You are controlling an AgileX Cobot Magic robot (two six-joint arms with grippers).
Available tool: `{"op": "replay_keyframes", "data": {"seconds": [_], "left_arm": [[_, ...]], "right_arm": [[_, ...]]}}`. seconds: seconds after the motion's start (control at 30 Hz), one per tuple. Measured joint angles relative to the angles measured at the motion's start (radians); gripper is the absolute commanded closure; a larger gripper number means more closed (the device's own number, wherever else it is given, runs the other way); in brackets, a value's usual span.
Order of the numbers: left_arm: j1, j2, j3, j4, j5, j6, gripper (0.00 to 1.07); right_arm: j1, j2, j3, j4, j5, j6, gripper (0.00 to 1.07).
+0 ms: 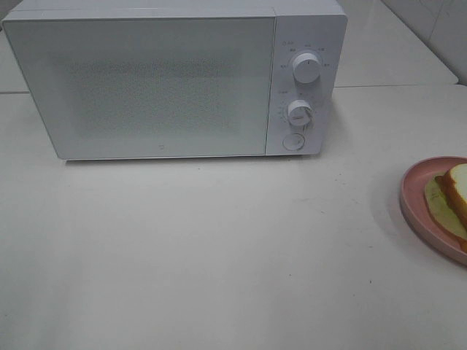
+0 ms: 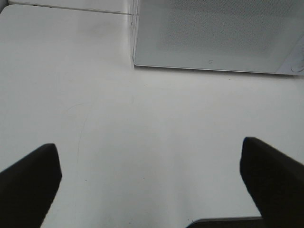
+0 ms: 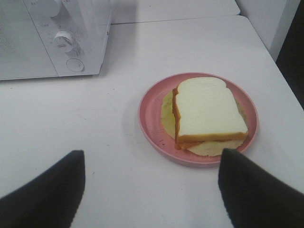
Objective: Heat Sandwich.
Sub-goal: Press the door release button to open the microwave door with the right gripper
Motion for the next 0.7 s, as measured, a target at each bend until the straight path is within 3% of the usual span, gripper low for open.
{"op": "replay_keyframes", "data": {"seconds": [0.7], "left_arm": [[0.0,0.0,0.0,0.0,0.0,0.0,0.1]], "right_arm": [[0.0,0.004,-0.024,0.0,-0.001,0.0,0.31]]}}
